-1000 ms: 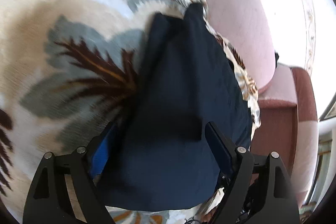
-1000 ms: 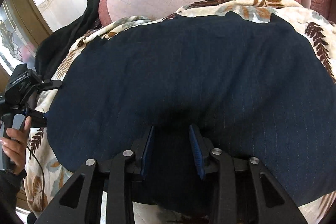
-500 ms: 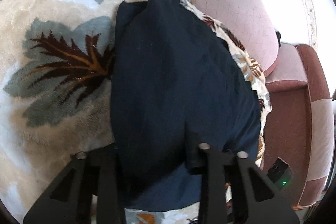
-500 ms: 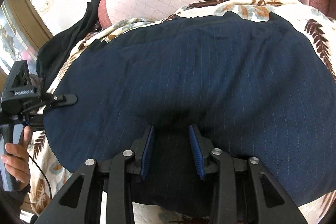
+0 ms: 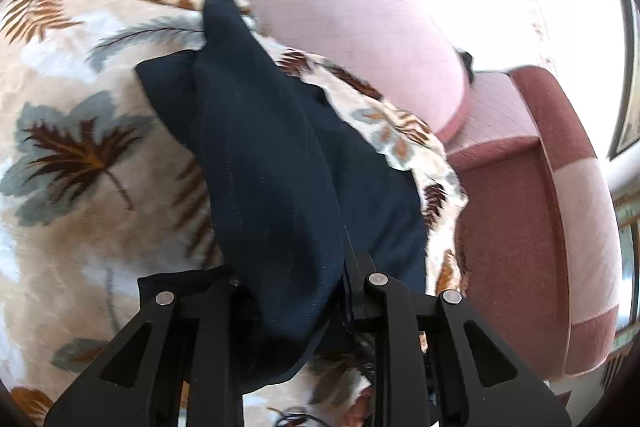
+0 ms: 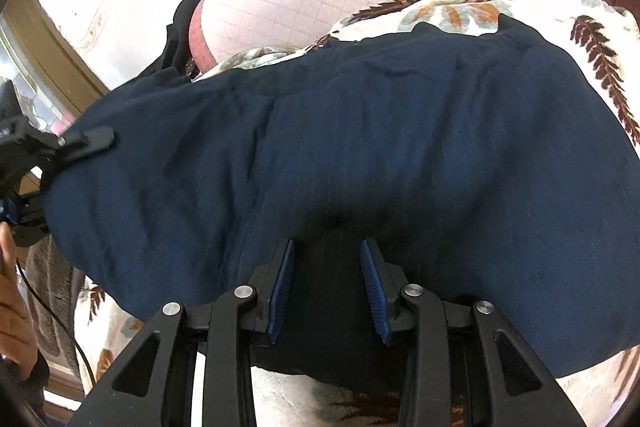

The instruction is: Fold large clothes

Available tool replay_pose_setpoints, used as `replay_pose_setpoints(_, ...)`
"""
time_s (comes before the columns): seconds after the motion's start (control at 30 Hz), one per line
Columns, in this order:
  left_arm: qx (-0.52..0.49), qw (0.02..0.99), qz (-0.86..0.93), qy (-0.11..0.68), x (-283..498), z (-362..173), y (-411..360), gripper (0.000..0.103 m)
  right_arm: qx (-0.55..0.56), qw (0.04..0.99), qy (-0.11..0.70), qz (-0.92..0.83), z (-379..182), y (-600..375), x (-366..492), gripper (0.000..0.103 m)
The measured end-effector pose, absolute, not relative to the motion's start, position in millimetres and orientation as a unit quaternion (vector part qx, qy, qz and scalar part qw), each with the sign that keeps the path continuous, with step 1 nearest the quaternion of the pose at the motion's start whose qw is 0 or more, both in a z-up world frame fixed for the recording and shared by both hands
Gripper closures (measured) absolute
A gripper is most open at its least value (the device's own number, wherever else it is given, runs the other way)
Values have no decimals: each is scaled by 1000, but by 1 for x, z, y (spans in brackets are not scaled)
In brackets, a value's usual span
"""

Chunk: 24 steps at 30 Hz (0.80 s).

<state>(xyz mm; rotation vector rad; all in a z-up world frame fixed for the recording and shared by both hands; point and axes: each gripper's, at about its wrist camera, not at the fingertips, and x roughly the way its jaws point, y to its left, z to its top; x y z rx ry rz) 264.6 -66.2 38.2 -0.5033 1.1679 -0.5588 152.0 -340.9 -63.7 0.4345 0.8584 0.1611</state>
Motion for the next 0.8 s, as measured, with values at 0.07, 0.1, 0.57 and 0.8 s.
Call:
replay_pose_setpoints(0.07,-224,769,-265,536,261,45,-81,83,214,884,408,76,-61,-346,148,66)
replay_pose_setpoints(0.1,-221,769,-268,536,258,47,-86,83,217,885,405,74,-59,-349,145,66)
replay_pose_setpoints(0.57,-172,763,-288,552,234,58,-176,83,308,878,364,22,-54,-442,105,69)
replay_pose_setpoints(0.8,-129,752,-293,575,223,41,-223,83,331,870,364,11,-60,-466,94,69)
